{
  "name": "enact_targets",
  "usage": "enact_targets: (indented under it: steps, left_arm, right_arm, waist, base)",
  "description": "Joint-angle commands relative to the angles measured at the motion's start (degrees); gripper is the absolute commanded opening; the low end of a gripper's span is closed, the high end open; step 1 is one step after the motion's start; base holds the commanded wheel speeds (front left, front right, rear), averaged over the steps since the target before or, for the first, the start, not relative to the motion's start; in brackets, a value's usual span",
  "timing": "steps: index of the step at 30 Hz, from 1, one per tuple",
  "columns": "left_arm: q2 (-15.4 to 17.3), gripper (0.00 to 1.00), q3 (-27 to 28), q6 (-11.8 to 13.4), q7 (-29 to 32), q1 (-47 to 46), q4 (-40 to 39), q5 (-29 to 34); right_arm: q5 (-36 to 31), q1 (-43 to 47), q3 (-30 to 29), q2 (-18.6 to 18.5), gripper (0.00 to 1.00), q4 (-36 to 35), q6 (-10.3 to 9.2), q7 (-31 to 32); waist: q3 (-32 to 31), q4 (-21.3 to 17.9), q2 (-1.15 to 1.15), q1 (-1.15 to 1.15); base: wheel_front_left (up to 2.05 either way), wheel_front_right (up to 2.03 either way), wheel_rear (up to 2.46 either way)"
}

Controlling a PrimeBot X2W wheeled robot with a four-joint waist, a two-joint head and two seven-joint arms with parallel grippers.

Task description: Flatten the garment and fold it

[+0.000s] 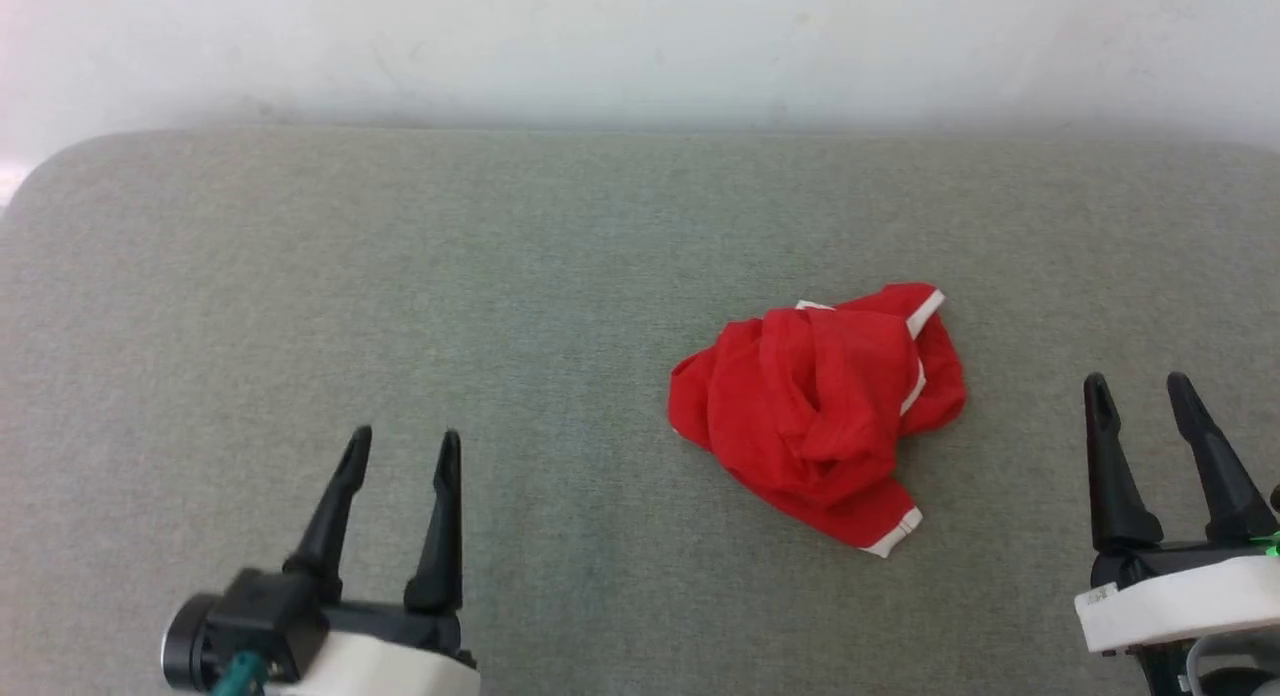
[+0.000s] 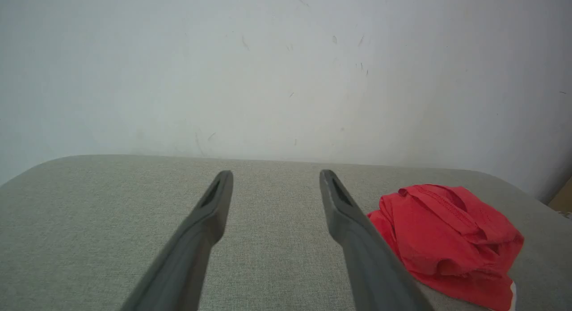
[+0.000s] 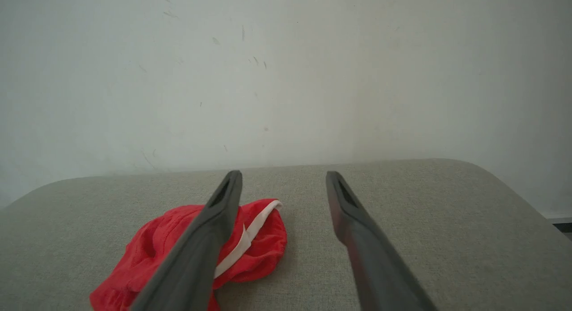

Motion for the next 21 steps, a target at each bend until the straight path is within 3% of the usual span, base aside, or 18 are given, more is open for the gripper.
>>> enact_targets:
  steps: [1, 6, 12, 21]
  left_arm:
    - [-1.08, 1.00, 0.69, 0.27, -0.25, 1.04, -0.79, 1.19]
    - [-4.13, 1.00, 1.99, -1.69, -0.27, 1.06, -0.62, 2.80]
    - [-6.85, 1.00, 2.92, -4.03, -0.27, -0.74, 1.13, 4.26]
    - [-10.19, 1.00, 3.87, -6.55, -0.28, -1.25, 3.37, 5.33]
  right_arm:
    - [0.05, 0.41, -0.09, 0.18, 1.00, -0.21, -0.11, 0.50]
    - [-0.70, -0.96, 1.21, 0.18, 1.00, -0.38, -0.11, 3.63]
    - [-2.21, -7.36, 5.34, -0.59, 1.00, 0.70, -0.11, 11.72]
    - [-1.23, -15.07, 11.16, -7.70, 1.00, 10.77, -0.11, 26.10]
  waist:
    - [0.07, 1.38, 0.00, 0.01]
    - [0.54, 3.09, 0.00, 0.01]
    - [1.53, 4.13, 0.00, 0.01]
    - [3.25, 6.13, 0.00, 0.01]
  base:
    - [0.00, 0.00, 0.00]
    - [0.00, 0.00, 0.00]
    - [0.00, 0.00, 0.00]
    - [0.00, 0.00, 0.00]
